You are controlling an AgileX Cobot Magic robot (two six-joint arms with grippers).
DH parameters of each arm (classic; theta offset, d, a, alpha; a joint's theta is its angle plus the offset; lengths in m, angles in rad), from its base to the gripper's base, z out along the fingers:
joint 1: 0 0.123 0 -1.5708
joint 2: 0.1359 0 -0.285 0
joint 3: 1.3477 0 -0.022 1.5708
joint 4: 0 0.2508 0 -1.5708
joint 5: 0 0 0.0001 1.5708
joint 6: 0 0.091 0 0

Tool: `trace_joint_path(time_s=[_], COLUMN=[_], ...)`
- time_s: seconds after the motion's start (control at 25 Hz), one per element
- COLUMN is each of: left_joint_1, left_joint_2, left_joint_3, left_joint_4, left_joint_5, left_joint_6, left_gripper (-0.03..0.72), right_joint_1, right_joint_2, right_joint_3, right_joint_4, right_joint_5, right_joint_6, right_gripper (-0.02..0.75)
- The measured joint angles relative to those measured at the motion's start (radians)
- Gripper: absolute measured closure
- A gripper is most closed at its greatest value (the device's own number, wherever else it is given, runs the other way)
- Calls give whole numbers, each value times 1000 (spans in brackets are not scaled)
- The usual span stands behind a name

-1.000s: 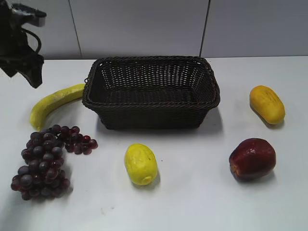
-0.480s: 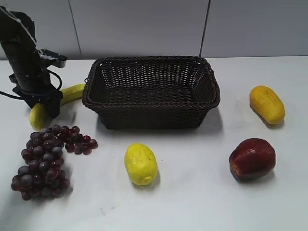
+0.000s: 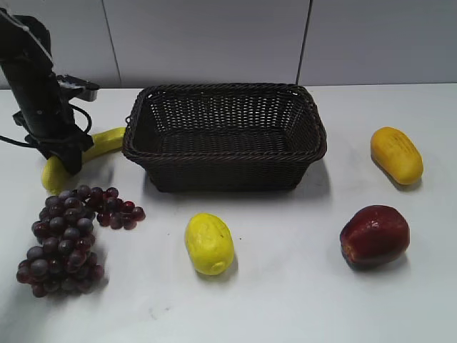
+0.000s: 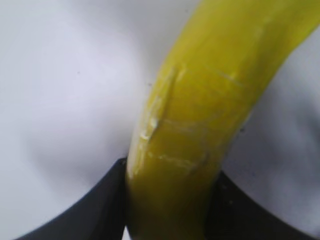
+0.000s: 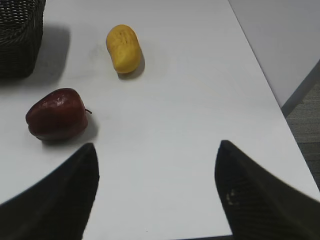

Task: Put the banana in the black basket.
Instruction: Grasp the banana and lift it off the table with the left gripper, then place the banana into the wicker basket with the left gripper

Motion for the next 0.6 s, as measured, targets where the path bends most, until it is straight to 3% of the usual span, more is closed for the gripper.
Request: trace_joint_path(time_s=[0.36,0.6], left_joint_1=[23,-43], left_joint_2=[-240,-303], left_joint_3=[-2,-74], left_joint_4=[180,156], left_joint_5=[-56,-114], left_joint_6=[-98,-6], left_gripper=[374,374], right_joint_1=[0,0], right_joint_2=[0,0], right_joint_3=[0,0], right_joint_4=[0,0], right_joint_5=[0,0], right_joint_6=[0,0], right_gripper=[186,186])
